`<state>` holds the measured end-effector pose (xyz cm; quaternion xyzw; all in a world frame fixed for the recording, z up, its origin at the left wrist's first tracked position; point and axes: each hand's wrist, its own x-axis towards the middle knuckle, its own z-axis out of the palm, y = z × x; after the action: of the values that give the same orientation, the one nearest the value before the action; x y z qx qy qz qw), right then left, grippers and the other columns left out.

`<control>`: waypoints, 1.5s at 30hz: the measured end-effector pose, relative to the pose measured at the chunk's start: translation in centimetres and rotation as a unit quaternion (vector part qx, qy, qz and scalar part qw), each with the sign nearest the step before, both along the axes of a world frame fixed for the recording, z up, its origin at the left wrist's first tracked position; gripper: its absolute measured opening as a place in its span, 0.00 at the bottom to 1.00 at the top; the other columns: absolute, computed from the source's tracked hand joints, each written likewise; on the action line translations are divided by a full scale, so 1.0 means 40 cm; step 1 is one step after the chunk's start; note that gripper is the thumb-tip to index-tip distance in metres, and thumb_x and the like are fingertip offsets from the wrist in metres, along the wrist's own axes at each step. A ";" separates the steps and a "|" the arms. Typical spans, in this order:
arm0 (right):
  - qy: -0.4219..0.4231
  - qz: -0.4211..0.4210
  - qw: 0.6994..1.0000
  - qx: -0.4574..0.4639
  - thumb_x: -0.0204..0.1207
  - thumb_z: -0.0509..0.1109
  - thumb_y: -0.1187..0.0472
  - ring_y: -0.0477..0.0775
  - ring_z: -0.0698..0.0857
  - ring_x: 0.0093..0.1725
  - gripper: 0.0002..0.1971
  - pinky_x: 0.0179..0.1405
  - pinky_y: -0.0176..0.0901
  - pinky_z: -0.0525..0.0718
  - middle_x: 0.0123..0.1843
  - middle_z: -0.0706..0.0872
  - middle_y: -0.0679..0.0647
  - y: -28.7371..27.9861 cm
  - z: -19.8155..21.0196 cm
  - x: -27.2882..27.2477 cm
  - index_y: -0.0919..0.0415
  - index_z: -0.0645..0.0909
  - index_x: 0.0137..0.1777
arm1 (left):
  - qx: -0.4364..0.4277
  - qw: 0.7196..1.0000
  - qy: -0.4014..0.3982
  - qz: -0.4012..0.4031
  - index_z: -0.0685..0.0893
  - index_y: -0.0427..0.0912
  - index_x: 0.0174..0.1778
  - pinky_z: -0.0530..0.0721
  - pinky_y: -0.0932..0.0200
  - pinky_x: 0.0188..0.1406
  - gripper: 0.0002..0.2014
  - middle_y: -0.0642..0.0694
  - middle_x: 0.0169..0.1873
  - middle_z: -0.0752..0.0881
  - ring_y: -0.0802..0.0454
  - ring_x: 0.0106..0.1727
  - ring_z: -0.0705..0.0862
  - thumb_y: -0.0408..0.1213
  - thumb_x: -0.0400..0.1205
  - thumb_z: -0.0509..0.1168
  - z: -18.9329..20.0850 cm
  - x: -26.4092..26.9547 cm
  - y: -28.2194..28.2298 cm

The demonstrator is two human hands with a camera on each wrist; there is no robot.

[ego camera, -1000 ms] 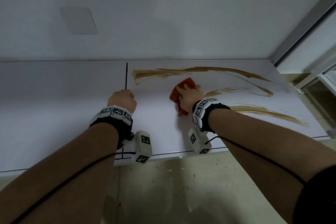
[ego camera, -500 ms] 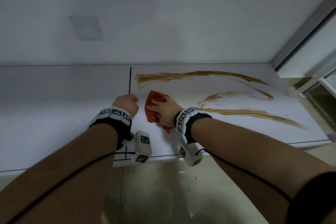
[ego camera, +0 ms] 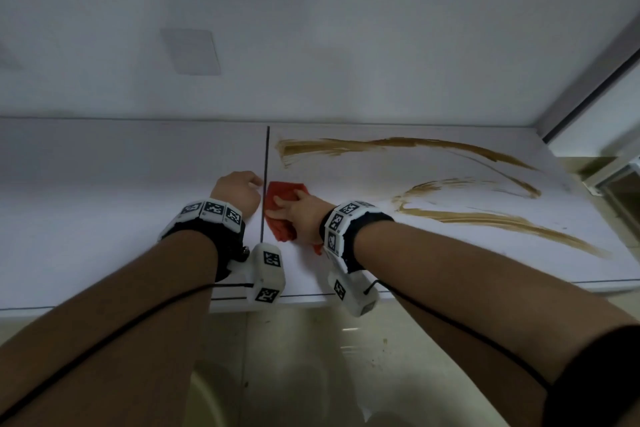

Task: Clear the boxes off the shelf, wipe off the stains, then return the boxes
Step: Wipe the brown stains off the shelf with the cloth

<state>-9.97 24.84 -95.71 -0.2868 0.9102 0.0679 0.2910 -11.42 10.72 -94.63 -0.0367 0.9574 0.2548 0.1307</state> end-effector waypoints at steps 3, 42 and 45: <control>0.005 -0.030 1.000 -0.004 0.78 0.66 0.60 0.68 0.50 0.83 0.39 0.81 0.57 0.58 0.86 0.44 0.52 -0.024 0.003 -0.035 0.45 0.49 0.84 | 0.007 1.000 -0.006 0.012 0.79 0.40 0.70 0.70 0.60 0.70 0.21 0.41 0.72 0.77 0.43 0.72 0.75 0.26 0.82 0.55 -0.013 -0.009 -0.033; 0.017 -0.112 0.994 0.002 0.84 0.56 0.63 0.65 0.45 0.84 0.33 0.82 0.54 0.49 0.86 0.43 0.54 -0.009 0.001 -0.132 0.50 0.45 0.84 | 0.017 1.000 0.020 -0.003 0.80 0.42 0.69 0.72 0.62 0.66 0.21 0.41 0.70 0.78 0.44 0.69 0.77 0.25 0.82 0.54 -0.030 -0.033 -0.068; 0.044 -0.108 0.993 0.014 0.83 0.58 0.63 0.69 0.48 0.83 0.34 0.82 0.58 0.53 0.86 0.44 0.51 -0.031 -0.004 -0.175 0.49 0.45 0.84 | 0.010 1.000 0.024 0.001 0.80 0.43 0.69 0.73 0.59 0.69 0.22 0.41 0.70 0.78 0.43 0.70 0.77 0.25 0.81 0.55 -0.048 -0.036 -0.065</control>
<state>-16.96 23.60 -95.89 -0.1795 0.9468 0.0612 0.2599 -12.86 8.11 -96.55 -0.0297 0.9576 0.2655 0.1077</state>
